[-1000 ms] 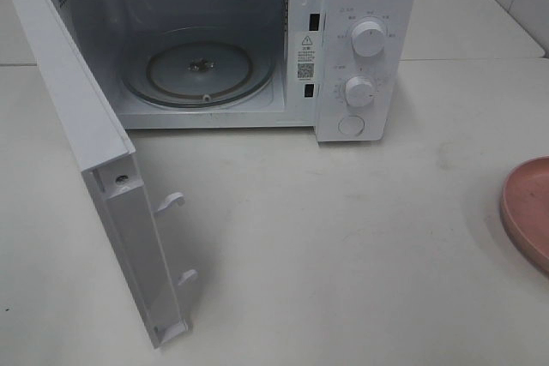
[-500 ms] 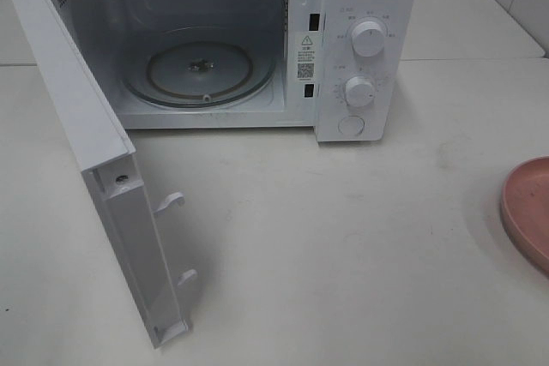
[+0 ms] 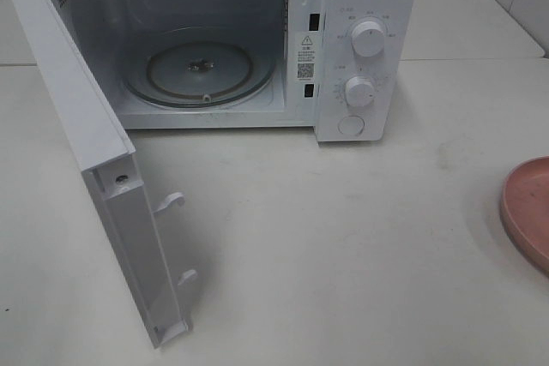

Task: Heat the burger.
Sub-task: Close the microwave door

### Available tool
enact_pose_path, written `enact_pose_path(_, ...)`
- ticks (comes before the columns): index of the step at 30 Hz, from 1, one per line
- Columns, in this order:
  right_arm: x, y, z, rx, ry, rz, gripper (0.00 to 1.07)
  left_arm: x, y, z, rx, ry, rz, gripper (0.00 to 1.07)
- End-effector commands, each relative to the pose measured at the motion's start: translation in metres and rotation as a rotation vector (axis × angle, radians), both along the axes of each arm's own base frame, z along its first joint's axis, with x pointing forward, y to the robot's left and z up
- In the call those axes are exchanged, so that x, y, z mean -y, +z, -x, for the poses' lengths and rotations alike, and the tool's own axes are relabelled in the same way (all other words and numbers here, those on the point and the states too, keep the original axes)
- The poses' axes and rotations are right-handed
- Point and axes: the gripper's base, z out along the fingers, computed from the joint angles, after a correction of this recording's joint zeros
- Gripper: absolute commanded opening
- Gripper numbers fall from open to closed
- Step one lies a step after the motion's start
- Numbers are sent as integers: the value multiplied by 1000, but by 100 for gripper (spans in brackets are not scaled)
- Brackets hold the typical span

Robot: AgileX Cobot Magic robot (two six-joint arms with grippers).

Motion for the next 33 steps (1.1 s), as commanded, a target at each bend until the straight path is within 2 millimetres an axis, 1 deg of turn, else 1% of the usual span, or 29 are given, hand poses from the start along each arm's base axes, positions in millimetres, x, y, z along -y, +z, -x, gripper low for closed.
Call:
enact_pose_path(1,0,1,4,35,-1,-1,76,0,1,2,35,7,11,101)
enact_pose_path(12,0,1,4,35,-1,-1,76,0,1,2,37,9,13,101)
enact_pose_path(13,0,1,4,35,-1,-1,76,0,3,2,38,9,13,101)
enact_pose_path(14,0,1,4,35,-1,-1,75,1,9,0,50,8,21,101)
enact_pose_path(15,0,1,4,35,-1,-1,75,1,9,0,50,8,21,101)
enact_pose_path(16,0,1,4,36,-1,-1,75,1,12,-2,57,9,24,101)
enact_pose_path(17,0,1,4,36,-1,-1,75,0,16,-8,59,14,26,100)
enact_pose_path(18,0,1,4,36,-1,-1,75,0,16,-8,59,14,26,100)
enact_pose_path(20,0,1,4,36,-1,-1,75,-2,20,-22,45,28,19,89)
enact_pose_path(21,0,1,4,36,-1,-1,75,-2,20,-22,45,28,19,89)
enact_pose_path(22,0,1,4,36,-1,-1,75,-3,22,-32,48,38,16,75)
enact_pose_path(23,0,1,4,36,-1,-1,75,-4,23,-37,48,44,14,65)
enact_pose_path(24,0,1,4,36,-1,-1,75,-4,23,-37,48,44,14,65)
enact_pose_path(25,0,1,4,36,-1,-1,75,-5,23,-46,51,51,18,43)
enact_pose_path(26,0,1,4,36,-1,-1,75,-5,22,-52,53,55,20,33)
enact_pose_path(27,0,1,4,36,-1,-1,75,-5,22,-52,53,55,20,33)
enact_pose_path(28,0,1,4,36,-1,-1,75,-6,18,-63,53,65,21,16)
enact_pose_path(29,0,1,4,36,-1,-1,75,-6,18,-63,53,65,21,16)
enact_pose_path(30,0,1,4,36,-1,-1,75,-8,14,-74,63,73,20,1)
enact_pose_path(31,0,1,4,36,-1,-1,75,-8,12,-79,64,77,17,0)
enact_pose_path(32,0,1,4,36,-1,-1,75,-8,12,-79,64,77,17,0)
enact_pose_path(33,0,1,4,36,-1,-1,75,-9,7,-90,73,88,18,0)
